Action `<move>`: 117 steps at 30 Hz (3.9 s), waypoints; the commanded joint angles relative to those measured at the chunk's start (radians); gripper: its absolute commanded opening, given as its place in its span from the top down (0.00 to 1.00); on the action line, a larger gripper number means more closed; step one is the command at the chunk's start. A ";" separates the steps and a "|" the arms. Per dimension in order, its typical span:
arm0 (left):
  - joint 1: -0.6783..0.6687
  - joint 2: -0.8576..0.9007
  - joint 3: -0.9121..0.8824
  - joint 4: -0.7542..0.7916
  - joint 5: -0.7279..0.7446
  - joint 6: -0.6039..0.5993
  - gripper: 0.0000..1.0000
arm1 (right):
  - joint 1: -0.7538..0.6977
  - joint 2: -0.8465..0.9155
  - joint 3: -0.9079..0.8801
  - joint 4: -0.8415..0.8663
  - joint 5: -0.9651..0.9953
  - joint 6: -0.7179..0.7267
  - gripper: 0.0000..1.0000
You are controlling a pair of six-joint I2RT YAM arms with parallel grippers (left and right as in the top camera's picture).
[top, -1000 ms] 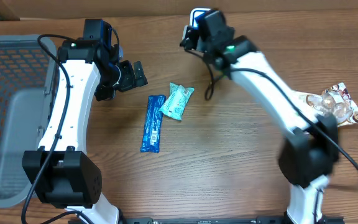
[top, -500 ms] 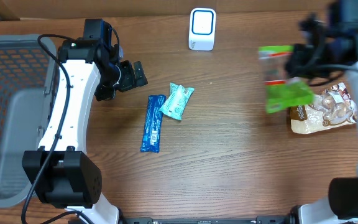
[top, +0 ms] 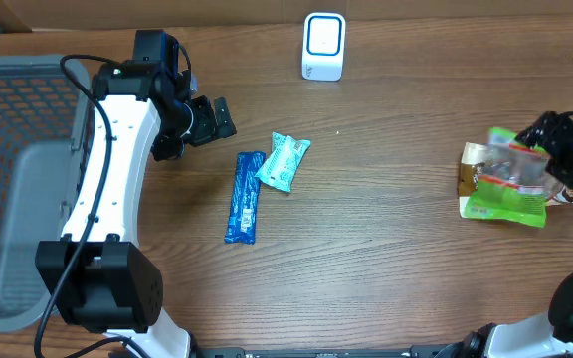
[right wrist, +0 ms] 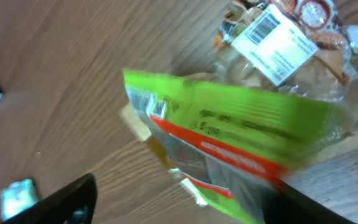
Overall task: Scan the item barcode
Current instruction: 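Carry the green bag to the right side and release it, then reach the right gripper to the mint-green wrapper and grasp it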
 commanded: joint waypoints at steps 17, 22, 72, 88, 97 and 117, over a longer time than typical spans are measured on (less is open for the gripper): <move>-0.006 -0.016 0.021 -0.001 -0.006 0.016 0.00 | 0.684 0.190 0.265 0.154 -0.178 0.309 0.14; -0.006 -0.016 0.021 -0.001 -0.006 0.016 0.00 | 0.805 0.304 0.265 0.179 -0.115 0.472 0.23; -0.006 -0.016 0.021 -0.001 -0.006 0.016 0.00 | 0.763 0.560 0.335 -0.206 -0.231 0.211 0.20; -0.006 -0.016 0.021 -0.002 -0.006 0.016 0.00 | 0.855 0.559 0.176 0.076 0.074 0.455 0.69; -0.006 -0.016 0.021 -0.001 -0.006 0.016 0.00 | 0.692 0.559 0.302 0.014 -0.106 0.056 0.26; -0.006 -0.016 0.021 -0.002 -0.006 0.016 0.00 | 0.860 0.563 0.072 0.293 -0.038 0.646 0.51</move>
